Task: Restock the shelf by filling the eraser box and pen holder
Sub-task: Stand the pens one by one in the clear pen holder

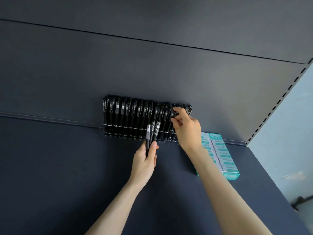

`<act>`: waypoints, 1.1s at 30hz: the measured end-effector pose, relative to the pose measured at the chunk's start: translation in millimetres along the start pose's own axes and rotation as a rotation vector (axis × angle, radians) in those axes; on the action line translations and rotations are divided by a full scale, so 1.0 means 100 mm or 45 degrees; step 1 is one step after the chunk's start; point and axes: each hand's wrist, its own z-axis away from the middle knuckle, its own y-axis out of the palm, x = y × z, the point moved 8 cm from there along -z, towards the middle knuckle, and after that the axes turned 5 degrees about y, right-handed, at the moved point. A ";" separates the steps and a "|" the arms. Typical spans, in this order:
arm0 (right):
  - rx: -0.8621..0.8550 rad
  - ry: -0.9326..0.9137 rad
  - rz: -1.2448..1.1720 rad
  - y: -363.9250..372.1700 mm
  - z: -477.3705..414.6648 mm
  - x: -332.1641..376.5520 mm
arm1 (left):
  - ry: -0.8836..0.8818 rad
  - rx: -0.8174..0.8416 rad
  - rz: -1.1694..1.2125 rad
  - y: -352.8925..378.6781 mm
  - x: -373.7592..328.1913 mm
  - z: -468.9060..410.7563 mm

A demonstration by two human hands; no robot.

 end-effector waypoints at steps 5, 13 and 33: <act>-0.097 0.079 -0.149 -0.17 0.09 0.04 | 0.001 0.028 -0.018 0.01 -0.02 0.01; 0.351 0.449 -1.039 0.00 0.48 -0.02 | 0.009 0.166 0.007 0.09 -0.09 0.06; -0.036 0.493 -1.075 -0.26 0.26 -0.19 | 0.018 0.066 0.049 0.02 -0.05 0.03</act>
